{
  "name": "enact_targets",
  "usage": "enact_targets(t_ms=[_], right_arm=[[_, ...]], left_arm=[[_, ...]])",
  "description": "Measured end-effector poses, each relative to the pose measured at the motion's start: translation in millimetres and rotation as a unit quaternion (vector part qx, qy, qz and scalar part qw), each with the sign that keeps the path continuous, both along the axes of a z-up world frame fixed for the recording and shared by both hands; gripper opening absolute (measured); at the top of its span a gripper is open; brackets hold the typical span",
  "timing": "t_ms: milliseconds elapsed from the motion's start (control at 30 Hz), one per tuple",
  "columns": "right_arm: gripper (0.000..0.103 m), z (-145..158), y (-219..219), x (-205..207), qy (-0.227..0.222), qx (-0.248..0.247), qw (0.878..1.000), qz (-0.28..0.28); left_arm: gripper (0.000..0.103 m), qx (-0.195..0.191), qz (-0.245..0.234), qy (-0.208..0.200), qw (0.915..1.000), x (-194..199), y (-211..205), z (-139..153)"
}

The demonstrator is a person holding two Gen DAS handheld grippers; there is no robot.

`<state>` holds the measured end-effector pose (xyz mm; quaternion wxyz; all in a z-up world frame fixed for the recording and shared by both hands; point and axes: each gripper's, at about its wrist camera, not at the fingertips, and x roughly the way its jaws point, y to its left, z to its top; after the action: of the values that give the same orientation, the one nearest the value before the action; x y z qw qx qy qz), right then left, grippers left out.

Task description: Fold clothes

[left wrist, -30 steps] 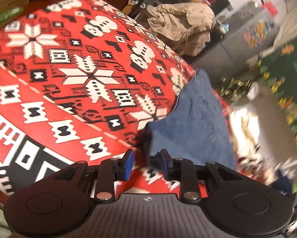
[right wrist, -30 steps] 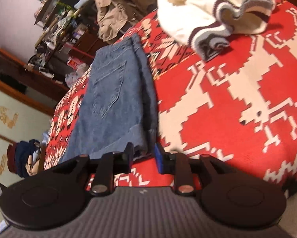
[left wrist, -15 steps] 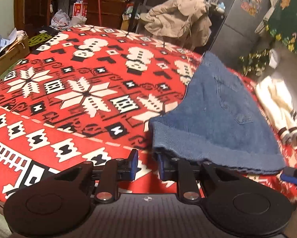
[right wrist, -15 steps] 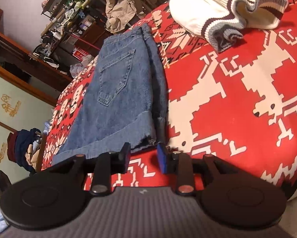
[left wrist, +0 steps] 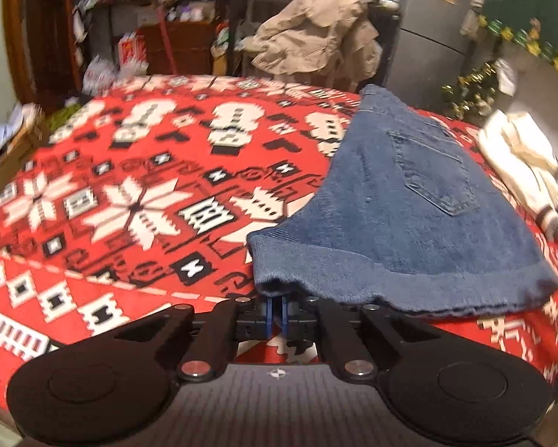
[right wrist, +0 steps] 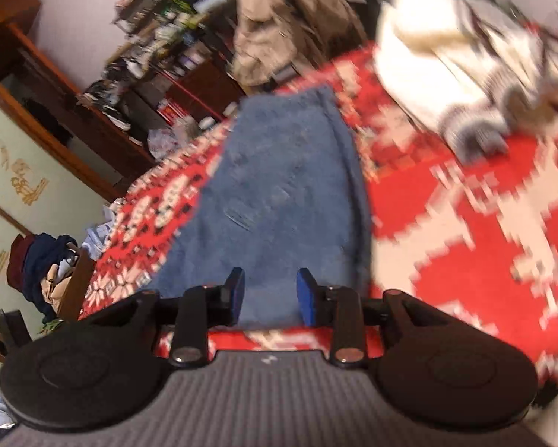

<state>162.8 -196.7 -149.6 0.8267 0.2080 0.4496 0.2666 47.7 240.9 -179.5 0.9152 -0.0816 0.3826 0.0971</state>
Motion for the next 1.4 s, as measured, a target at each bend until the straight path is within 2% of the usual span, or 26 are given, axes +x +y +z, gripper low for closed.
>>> enact_targets(t_ms=[33, 100, 267, 300, 467, 533, 600, 700, 733, 967, 1100, 1233, 1367, 1400], right_arm=[[0.026, 3.1, 7.3, 3.2, -0.003, -0.002, 1.000, 0.005], [0.019, 9.3, 21.9, 9.5, -0.010, -0.006, 1.000, 0.016], [0.012, -27.1, 50.1, 44.4, 0.046, -0.079, 0.996, 0.008], [0.000, -31.0, 48.0, 46.4, 0.049, -0.072, 0.996, 0.006], [0.000, -41.7, 32.2, 49.5, 0.064, -0.030, 0.998, 0.001], [0.000, -42.0, 30.5, 47.6, 0.061, -0.026, 0.998, 0.000], [0.000, -42.2, 28.9, 49.4, 0.062, -0.024, 0.998, -0.002], [0.000, -35.2, 44.8, 34.7, 0.047, -0.024, 0.998, 0.029], [0.008, -32.8, 50.3, 29.7, 0.042, -0.024, 0.998, 0.040], [0.009, -16.1, 88.1, -5.3, 0.007, -0.024, 0.993, 0.115], [0.010, -6.5, 109.8, -25.3, -0.014, -0.023, 0.987, 0.157], [0.010, -1.3, 150.5, -24.1, -0.011, 0.006, 0.985, 0.171], [0.010, 3.3, 186.6, -13.4, -0.005, 0.019, 0.982, 0.186], [0.010, -2.0, 195.6, -8.9, 0.005, 0.009, 0.982, 0.189]], left_arm=[[0.004, 0.010, -0.009, -0.003, 0.9999, -2.4, -3.0, 2.5], [0.004, 0.020, -0.022, -0.009, 0.9995, -7.3, -4.7, 7.1], [0.004, 0.033, -0.047, -0.003, 0.9984, -12.9, -1.6, 8.4], [0.004, 0.029, -0.048, 0.000, 0.9984, -13.4, 0.0, 7.9], [0.004, -0.016, -0.031, 0.024, 0.9991, -13.9, 17.6, 0.4], [0.004, -0.026, -0.031, 0.031, 0.9987, -12.6, 20.3, -0.4], [0.004, -0.020, -0.042, 0.025, 0.9986, -16.7, 16.8, 2.7], [0.004, -0.011, -0.048, 0.021, 0.9985, -20.2, 13.3, 4.3], [0.004, -0.016, -0.045, 0.020, 0.9987, -19.8, 14.7, 3.5], [0.004, -0.070, -0.026, 0.000, 0.9972, -22.5, 30.9, 1.6], [0.004, -0.080, -0.023, -0.003, 0.9966, -22.8, 32.9, 0.4], [0.004, -0.082, -0.021, -0.005, 0.9964, -25.2, 33.2, -0.3], [0.004, -0.090, -0.021, 0.011, 0.9957, -24.9, 35.9, -4.7], [0.004, -0.091, -0.020, 0.012, 0.9956, -25.4, 36.7, -5.3]])
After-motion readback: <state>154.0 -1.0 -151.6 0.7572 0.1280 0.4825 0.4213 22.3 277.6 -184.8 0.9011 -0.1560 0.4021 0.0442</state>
